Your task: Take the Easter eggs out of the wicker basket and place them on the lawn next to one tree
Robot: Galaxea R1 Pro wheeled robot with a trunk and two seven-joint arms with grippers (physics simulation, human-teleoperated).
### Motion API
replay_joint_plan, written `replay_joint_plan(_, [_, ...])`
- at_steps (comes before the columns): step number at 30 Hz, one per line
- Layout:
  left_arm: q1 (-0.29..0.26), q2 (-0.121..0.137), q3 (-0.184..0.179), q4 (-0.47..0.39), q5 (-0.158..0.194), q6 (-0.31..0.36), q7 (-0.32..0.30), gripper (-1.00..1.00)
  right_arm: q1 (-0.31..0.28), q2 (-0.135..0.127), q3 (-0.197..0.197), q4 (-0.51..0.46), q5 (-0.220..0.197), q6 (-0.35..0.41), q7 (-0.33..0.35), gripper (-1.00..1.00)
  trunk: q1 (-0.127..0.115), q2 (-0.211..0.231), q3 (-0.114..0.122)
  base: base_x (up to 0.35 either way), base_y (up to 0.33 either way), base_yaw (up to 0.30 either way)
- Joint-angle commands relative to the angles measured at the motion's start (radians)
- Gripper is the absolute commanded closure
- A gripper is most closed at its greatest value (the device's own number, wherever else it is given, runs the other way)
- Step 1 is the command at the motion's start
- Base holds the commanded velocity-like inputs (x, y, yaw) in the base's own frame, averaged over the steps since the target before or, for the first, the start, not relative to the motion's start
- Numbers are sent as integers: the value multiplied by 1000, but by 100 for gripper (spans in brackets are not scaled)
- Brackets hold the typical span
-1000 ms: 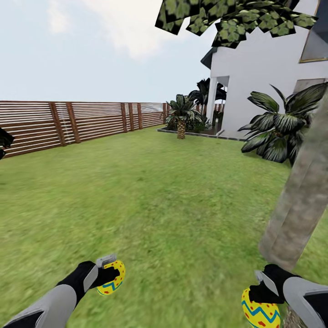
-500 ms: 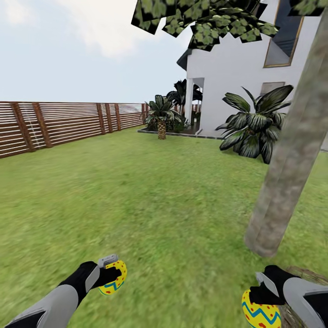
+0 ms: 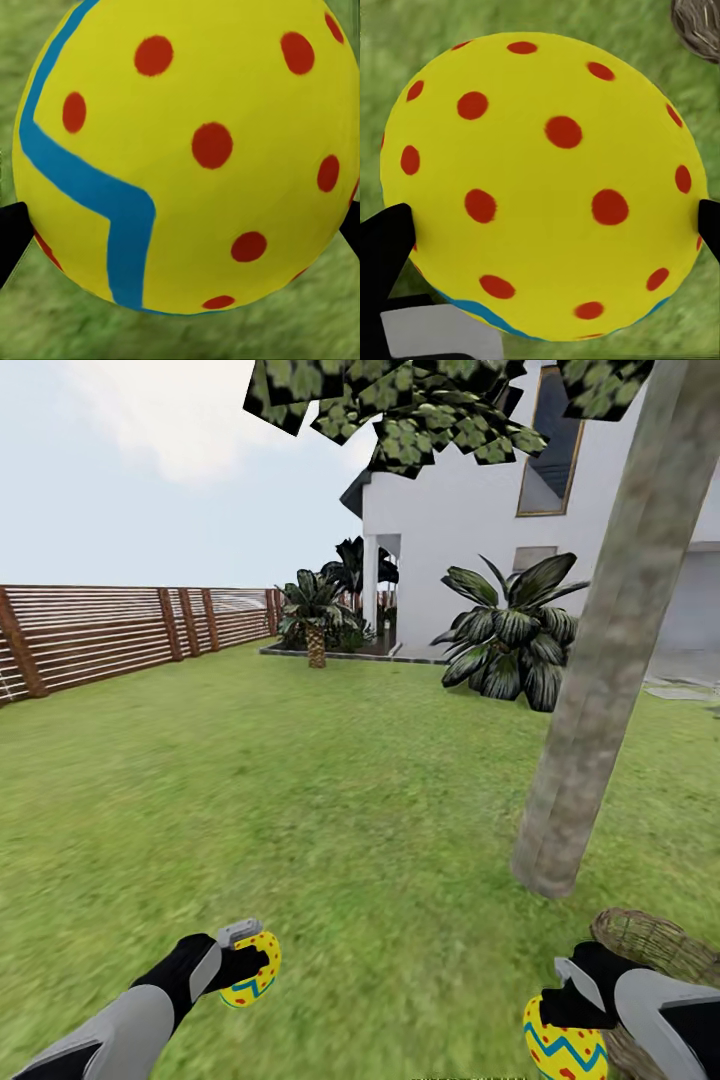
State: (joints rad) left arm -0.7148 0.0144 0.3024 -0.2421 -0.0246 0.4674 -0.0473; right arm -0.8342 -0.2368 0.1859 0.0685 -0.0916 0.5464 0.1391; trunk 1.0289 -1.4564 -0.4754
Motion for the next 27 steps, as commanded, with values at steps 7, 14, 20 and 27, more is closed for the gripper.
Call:
replay_joint_plan(7, [0, 0, 6, -2, -5, 8, -5, 100, -2, -8, 9, 2, -12, 1, 4, 100, 0, -1, 2, 0, 315, -293])
replay_joint_plan(14, [0, -13, 0, 38, -7, 18, -6, 100, -2, -16, 7, -11, -13, -120, 3, 100, 0, -1, 3, 0, 248, -292])
replay_joint_plan(20, [0, -27, 0, 50, -8, 19, -5, 100, -2, -9, 6, -48, -9, -19, -6, 100, 0, -1, 3, 0, 196, -292])
replay_joint_plan(27, [0, -30, 0, 60, -8, 18, -3, 100, -2, -8, 7, -65, -8, 4, -6, 100, 0, -1, 3, 2, 216, -161])
